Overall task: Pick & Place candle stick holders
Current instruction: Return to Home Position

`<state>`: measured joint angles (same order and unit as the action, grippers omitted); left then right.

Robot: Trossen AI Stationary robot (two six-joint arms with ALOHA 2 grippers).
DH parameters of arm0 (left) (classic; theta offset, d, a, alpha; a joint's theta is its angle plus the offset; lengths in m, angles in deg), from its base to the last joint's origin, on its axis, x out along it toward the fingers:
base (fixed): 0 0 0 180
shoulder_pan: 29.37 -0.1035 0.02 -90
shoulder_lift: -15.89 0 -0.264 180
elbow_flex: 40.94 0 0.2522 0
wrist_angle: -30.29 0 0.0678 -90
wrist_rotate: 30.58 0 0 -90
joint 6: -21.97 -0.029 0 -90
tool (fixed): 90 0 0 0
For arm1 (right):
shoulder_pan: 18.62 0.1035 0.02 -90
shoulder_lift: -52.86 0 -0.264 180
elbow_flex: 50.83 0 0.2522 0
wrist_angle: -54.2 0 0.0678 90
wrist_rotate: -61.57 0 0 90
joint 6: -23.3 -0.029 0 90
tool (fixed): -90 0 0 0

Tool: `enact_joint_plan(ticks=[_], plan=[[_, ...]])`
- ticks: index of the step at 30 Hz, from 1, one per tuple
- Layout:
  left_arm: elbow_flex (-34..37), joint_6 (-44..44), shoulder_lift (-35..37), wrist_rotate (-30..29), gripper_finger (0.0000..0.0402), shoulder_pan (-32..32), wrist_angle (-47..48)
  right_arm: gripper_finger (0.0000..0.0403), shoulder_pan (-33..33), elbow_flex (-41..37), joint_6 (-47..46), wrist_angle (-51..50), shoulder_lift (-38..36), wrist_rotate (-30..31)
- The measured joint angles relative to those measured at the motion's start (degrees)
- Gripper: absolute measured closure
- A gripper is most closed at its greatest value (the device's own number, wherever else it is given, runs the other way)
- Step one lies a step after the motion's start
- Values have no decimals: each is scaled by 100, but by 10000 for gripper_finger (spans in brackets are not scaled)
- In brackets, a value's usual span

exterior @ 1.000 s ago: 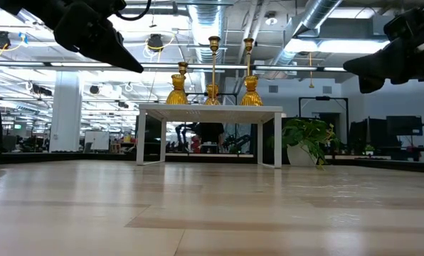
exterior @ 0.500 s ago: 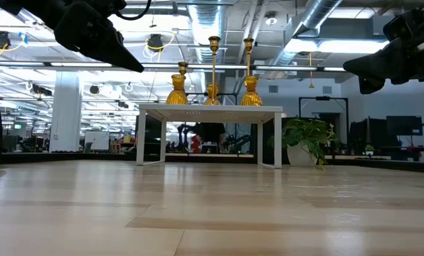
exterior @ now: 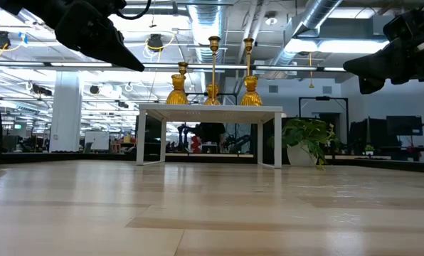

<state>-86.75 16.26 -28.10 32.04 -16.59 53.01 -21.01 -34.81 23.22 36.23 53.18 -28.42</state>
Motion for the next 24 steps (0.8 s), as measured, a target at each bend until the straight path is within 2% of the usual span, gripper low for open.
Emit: enact_joint_plan(ticks=[24], plan=[[0,-140,0,2,394,0,-44,403,1,-2,0,-2,0,0]])
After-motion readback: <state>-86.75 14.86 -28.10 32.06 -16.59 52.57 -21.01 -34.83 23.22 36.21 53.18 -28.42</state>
